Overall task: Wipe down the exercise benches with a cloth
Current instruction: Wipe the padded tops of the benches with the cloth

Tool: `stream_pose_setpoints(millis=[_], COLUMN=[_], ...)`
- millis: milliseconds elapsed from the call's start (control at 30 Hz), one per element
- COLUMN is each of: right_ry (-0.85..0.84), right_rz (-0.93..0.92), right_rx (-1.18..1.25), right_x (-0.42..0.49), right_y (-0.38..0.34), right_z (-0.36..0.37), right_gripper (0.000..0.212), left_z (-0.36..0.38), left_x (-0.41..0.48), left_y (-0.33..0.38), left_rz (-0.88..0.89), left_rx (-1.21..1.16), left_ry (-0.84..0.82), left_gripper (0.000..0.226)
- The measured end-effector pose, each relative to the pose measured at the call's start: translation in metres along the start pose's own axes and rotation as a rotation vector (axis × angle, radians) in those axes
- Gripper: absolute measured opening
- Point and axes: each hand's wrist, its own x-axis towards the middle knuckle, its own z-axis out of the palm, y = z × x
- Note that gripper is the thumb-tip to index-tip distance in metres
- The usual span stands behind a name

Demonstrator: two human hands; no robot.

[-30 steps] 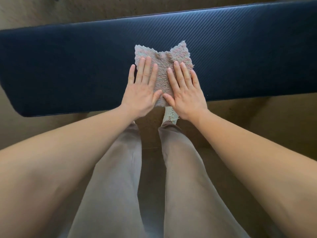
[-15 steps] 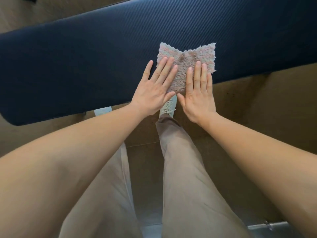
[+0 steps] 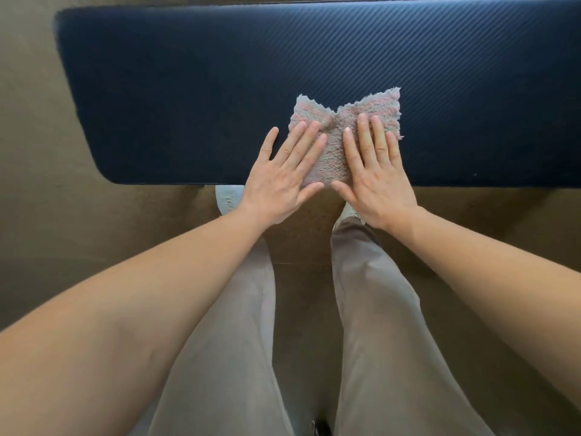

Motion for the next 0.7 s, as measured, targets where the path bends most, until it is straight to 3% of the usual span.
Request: stream_pose_setpoints(millis=[533, 700], right_ry=[0.018, 0.029], right_rz=[-0.338, -0.389], right_rx=[-0.027, -0.024], right_x=[0.14, 0.162], right_y=[-0.245, -0.286], right_z=[-0.022, -0.029], right_gripper=[0.079, 0.075], left_z=[0.021, 0.027], left_x=[-0.177, -0.202], left_y=[-0.182, -0.213], left_rz=[-0.486, -0.543], left_rx=[-0.033, -0.094], left_ry=[0.021, 0.02], left_gripper=[0.073, 0.074])
